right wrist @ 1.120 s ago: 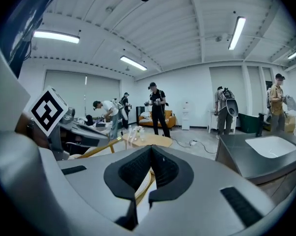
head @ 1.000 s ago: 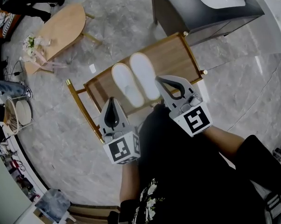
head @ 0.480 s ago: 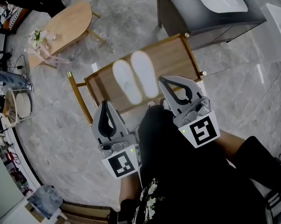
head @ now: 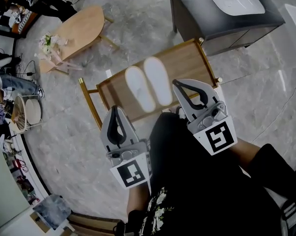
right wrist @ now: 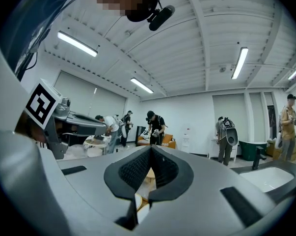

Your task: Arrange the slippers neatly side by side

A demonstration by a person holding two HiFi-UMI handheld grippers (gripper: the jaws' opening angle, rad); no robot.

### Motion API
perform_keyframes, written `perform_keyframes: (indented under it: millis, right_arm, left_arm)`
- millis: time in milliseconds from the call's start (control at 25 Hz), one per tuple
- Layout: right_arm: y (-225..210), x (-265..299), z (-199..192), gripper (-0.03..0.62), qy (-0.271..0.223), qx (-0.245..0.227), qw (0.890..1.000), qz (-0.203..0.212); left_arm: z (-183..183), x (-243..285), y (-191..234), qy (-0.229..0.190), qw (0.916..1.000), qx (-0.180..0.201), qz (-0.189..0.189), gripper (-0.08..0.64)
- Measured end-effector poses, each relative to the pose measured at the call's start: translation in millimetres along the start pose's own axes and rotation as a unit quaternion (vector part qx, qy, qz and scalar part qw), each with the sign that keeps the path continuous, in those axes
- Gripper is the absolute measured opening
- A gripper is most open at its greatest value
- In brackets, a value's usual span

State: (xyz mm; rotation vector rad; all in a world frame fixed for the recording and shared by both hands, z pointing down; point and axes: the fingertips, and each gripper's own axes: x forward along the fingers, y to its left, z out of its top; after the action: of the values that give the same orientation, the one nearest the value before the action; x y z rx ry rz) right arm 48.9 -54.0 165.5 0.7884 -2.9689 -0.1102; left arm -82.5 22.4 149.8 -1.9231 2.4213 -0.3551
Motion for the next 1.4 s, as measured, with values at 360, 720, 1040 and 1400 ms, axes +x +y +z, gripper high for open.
perform_keyframes:
  millis: [360,720,1040,1400]
  right_arm:
    - [14,7,3,-0.002,-0.012,0.017,1.000,0.021]
    - [31,15,10,-0.002,-0.022,0.012,0.999,0.046]
    - [30,10,5,-0.002,-0.012,0.016,0.999,0.044]
    - [23,8,-5,-0.002,0.001,0.025,0.999,0.040]
  left_arm:
    - [1,-5,-4,-0.009,0.9999,-0.009,-0.001,0.006]
    - [0,-11,5,-0.012,0.9998,-0.011,0.013,0.006]
    - [-4,-11,0,-0.004,0.9999,-0.010,0.009,0.006]
    - [-10,-2,-9,0.010,0.9999,-0.002,-0.004,0.006]
